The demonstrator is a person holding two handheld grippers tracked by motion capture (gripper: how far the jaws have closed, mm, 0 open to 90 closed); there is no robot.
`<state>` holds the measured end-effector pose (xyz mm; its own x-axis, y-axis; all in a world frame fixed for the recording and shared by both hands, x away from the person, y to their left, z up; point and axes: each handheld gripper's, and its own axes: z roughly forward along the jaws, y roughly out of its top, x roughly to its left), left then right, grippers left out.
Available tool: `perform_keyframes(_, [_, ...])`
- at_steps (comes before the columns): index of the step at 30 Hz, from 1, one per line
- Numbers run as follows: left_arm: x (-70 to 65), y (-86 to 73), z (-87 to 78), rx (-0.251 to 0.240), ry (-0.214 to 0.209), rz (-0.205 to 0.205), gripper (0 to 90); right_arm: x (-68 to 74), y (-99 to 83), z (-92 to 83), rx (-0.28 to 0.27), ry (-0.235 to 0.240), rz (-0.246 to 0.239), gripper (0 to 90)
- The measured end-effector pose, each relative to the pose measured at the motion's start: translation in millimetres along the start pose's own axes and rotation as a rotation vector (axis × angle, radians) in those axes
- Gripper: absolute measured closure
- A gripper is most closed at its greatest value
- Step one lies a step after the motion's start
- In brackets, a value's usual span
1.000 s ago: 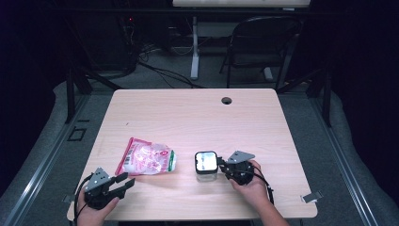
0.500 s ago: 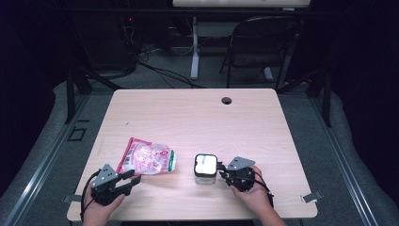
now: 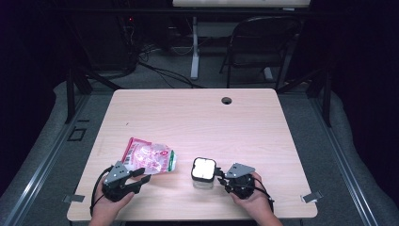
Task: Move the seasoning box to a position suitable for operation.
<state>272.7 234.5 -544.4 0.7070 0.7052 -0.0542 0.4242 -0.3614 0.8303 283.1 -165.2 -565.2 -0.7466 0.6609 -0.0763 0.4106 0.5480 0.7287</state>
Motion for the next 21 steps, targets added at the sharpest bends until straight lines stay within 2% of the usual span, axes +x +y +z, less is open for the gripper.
perform_keyframes(5, [0.0,-0.5,-0.9,0.000,0.001,0.002,60.9,4.5,-0.1,0.0,-0.001,0.035,-0.029,76.1])
perform_keyframes(10, [0.1,-1.5,-2.0,0.002,0.006,-0.003,60.8,7.9,0.9,0.7,0.001,0.047,-0.041,76.2])
perform_keyframes(21, [-0.2,-2.4,-1.6,0.012,0.006,0.003,60.4,3.7,-0.6,0.7,-0.012,0.083,0.002,72.8])
